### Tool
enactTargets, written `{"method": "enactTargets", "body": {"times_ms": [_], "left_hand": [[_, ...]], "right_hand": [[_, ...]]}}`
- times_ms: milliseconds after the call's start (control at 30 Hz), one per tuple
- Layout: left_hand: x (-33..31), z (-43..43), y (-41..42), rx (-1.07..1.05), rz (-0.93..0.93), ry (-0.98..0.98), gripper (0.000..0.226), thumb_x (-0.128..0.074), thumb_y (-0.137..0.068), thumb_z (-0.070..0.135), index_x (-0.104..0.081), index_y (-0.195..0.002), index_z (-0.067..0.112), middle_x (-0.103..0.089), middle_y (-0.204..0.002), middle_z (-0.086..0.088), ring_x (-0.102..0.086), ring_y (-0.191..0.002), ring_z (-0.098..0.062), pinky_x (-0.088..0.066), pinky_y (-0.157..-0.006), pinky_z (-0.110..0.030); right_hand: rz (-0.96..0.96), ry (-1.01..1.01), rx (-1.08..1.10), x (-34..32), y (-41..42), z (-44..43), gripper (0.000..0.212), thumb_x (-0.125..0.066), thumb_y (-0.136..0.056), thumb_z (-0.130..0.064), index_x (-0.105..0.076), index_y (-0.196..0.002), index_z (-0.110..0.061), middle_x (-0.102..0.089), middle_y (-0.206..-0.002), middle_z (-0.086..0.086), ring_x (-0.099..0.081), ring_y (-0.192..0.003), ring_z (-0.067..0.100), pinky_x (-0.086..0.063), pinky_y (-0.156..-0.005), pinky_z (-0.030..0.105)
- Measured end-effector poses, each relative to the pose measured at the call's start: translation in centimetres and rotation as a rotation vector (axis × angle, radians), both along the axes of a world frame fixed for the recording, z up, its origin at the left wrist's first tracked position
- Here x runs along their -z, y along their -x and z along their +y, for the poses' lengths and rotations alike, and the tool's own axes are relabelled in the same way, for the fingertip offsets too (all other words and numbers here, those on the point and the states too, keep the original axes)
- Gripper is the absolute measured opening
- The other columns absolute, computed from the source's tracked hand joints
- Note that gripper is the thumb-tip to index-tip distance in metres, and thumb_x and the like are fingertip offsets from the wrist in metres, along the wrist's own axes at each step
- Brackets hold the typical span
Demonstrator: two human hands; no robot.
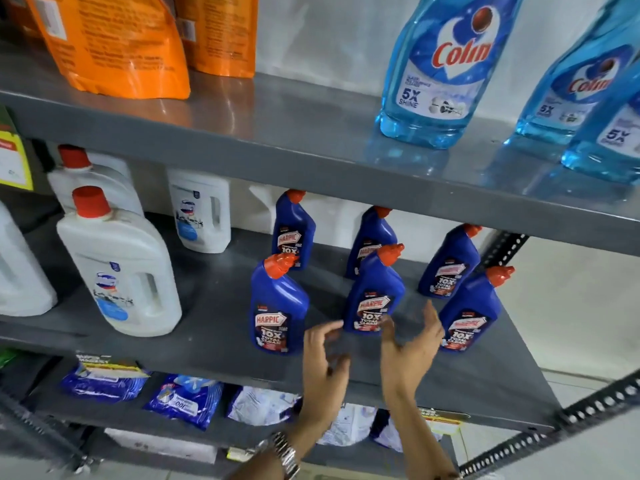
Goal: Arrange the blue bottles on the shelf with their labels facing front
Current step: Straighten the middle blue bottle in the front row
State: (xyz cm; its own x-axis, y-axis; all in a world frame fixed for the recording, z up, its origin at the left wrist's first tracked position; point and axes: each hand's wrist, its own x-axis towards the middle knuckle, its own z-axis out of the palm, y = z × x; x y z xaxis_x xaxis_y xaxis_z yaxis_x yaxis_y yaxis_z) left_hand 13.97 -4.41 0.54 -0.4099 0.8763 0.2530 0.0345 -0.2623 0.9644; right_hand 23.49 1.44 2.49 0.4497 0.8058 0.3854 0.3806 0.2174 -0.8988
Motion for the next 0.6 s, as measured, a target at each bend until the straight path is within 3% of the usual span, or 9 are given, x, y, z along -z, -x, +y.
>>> {"method": "enactTargets", "body": {"times_ms": [100, 167, 200, 267, 367, 467, 600], "left_hand": [[-1.8, 3.9, -1.9, -0.062, -0.029, 0.041, 0.049, -0.061, -0.082, -0.001, -0.044, -0.125, 0.018, -0.044, -0.121, 0.002, -0.047, -0.112, -0.009, -0.041, -0.095, -0.017], [-2.5, 6.2, -2.2, -0.018, 0.075, 0.071, 0.055, -0.061, -0.087, 0.014, -0.035, -0.135, 0.011, -0.035, -0.127, 0.005, -0.038, -0.114, -0.003, -0.029, -0.09, 0.001], [-2.6, 7.2, -2.0, 0.028, 0.114, 0.096, 0.057, -0.059, -0.088, 0.02, -0.031, -0.137, 0.013, -0.031, -0.128, 0.007, -0.035, -0.116, -0.002, -0.027, -0.088, 0.003], [-2.5, 8.6, -1.2, 0.112, 0.139, 0.147, 0.054, -0.056, -0.09, 0.026, -0.032, -0.137, 0.015, -0.033, -0.132, 0.004, -0.036, -0.118, -0.005, -0.03, -0.091, -0.008], [-2.0, 9.6, 0.0, 0.211, 0.082, 0.19, 0.046, -0.057, -0.09, 0.026, -0.04, -0.131, 0.014, -0.049, -0.132, -0.009, -0.052, -0.116, -0.018, -0.047, -0.092, -0.026], [-1.9, 9.6, 0.7, 0.247, 0.021, 0.191, 0.042, -0.06, -0.088, 0.02, -0.045, -0.127, 0.013, -0.059, -0.122, -0.011, -0.061, -0.105, -0.014, -0.051, -0.075, -0.013], [-2.1, 8.6, 0.6, 0.24, -0.004, 0.174, 0.038, -0.061, -0.087, 0.014, -0.049, -0.123, 0.012, -0.062, -0.114, -0.004, -0.061, -0.091, 0.007, -0.048, -0.07, -0.006]], "right_hand": [[0.047, 0.11, -0.203, -1.0, -3.0, 2.9, 0.067, -0.071, -0.08, -0.017, -0.037, -0.137, -0.017, -0.042, -0.142, 0.005, -0.04, -0.125, 0.012, -0.035, -0.089, 0.01], [0.074, 0.191, -0.38, -1.2, -4.3, 4.4, 0.057, -0.065, -0.085, -0.023, -0.039, -0.135, -0.021, -0.043, -0.141, 0.0, -0.039, -0.126, 0.009, -0.037, -0.089, 0.014], [0.066, 0.233, -0.45, -1.1, -4.7, 4.9, 0.052, -0.061, -0.087, -0.027, -0.041, -0.134, -0.023, -0.045, -0.138, -0.002, -0.041, -0.127, 0.012, -0.038, -0.092, 0.021], [0.061, 0.295, -0.559, -1.0, -5.0, 5.6, 0.04, -0.056, -0.089, -0.029, -0.045, -0.128, -0.03, -0.051, -0.13, -0.004, -0.049, -0.121, 0.014, -0.043, -0.096, 0.03], [0.086, 0.304, -0.607, -1.3, -5.0, 5.9, 0.024, -0.053, -0.092, -0.025, -0.048, -0.109, -0.041, -0.057, -0.114, -0.006, -0.058, -0.102, 0.008, -0.048, -0.077, 0.019], [0.095, 0.302, -0.612, -1.5, -5.2, 5.7, 0.02, -0.052, -0.092, -0.025, -0.049, -0.104, -0.041, -0.059, -0.107, -0.012, -0.06, -0.097, 0.004, -0.049, -0.071, 0.016], [0.078, 0.292, -0.615, -1.6, -5.6, 4.6, 0.021, -0.052, -0.092, -0.024, -0.048, -0.109, -0.035, -0.06, -0.108, -0.011, -0.06, -0.1, 0.007, -0.052, -0.082, 0.025]]}}
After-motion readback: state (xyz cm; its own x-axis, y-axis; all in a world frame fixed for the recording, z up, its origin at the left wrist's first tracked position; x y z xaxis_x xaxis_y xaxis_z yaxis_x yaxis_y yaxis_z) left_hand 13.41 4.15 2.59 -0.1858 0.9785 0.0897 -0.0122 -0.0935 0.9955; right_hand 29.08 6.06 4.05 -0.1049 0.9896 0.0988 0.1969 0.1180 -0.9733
